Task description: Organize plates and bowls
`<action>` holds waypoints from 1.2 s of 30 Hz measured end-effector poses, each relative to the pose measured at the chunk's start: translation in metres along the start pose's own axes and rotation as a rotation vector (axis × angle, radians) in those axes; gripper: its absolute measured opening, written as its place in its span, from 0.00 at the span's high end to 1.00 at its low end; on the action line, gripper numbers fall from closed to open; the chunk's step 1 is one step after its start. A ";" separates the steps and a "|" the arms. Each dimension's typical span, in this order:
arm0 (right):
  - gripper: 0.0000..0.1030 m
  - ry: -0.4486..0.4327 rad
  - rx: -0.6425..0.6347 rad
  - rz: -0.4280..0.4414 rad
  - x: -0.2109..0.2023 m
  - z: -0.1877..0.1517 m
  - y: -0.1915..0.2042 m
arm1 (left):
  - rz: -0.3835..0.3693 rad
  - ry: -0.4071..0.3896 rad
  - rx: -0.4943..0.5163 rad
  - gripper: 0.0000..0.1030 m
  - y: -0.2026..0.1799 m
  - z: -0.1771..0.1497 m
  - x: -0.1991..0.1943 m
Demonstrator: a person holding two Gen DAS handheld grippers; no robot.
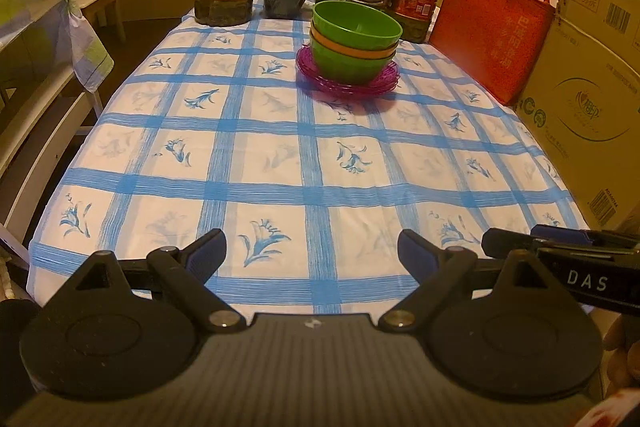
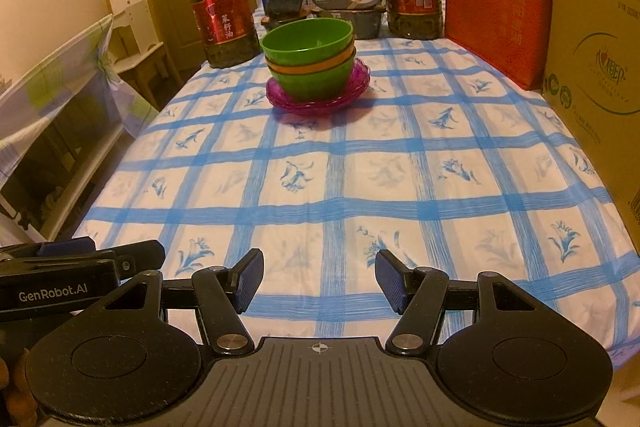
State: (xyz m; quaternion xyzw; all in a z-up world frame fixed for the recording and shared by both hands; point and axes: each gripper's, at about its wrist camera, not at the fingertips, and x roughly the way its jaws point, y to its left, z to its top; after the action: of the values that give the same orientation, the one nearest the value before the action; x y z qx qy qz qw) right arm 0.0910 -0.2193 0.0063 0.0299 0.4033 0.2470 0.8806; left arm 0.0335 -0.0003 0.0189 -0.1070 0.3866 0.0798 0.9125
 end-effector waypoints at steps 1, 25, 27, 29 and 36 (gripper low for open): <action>0.40 0.000 0.000 0.000 0.000 0.000 0.000 | 0.000 0.000 0.000 0.11 0.000 0.000 0.000; 0.40 -0.002 -0.001 0.000 0.000 -0.001 0.001 | -0.001 -0.005 0.002 0.11 0.000 -0.001 -0.001; 0.40 -0.002 -0.001 0.000 -0.001 -0.001 0.001 | -0.001 -0.003 0.001 0.11 0.000 -0.002 -0.001; 0.40 -0.003 -0.002 0.000 -0.001 -0.001 0.001 | -0.002 -0.002 0.003 0.11 -0.001 -0.001 -0.001; 0.40 -0.003 0.000 0.000 -0.001 -0.002 0.001 | -0.001 -0.003 0.004 0.11 -0.002 -0.002 -0.001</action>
State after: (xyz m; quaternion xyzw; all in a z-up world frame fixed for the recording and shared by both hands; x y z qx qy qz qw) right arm 0.0891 -0.2190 0.0060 0.0300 0.4019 0.2469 0.8813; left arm 0.0322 -0.0028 0.0184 -0.1052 0.3855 0.0786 0.9133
